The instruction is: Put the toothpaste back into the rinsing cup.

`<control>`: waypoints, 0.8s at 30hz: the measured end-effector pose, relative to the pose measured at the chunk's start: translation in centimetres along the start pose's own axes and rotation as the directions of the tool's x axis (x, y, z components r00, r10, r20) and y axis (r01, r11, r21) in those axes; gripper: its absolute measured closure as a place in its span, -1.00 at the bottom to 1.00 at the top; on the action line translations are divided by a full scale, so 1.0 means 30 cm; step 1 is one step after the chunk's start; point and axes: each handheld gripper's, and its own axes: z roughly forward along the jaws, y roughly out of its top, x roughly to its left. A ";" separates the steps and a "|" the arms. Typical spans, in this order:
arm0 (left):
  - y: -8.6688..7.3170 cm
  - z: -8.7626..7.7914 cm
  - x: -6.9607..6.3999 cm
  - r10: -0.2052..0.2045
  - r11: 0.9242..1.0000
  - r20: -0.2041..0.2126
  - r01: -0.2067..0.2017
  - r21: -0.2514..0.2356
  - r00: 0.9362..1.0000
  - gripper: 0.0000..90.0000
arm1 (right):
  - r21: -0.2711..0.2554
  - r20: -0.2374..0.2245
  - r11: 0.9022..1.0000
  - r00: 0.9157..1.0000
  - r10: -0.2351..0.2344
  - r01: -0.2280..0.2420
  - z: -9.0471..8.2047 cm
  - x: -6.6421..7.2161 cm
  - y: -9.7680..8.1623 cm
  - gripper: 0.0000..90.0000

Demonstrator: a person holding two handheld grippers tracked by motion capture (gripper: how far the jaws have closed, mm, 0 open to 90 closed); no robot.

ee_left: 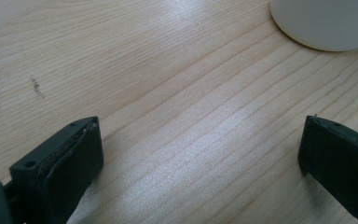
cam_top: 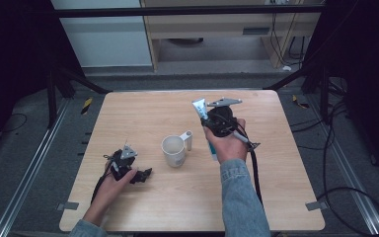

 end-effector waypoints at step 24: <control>0.000 0.000 0.001 0.002 1.000 0.003 -0.002 0.000 1.000 -1.00 | -0.175 0.057 0.984 0.997 0.042 -0.031 -0.015 0.056 0.084 0.75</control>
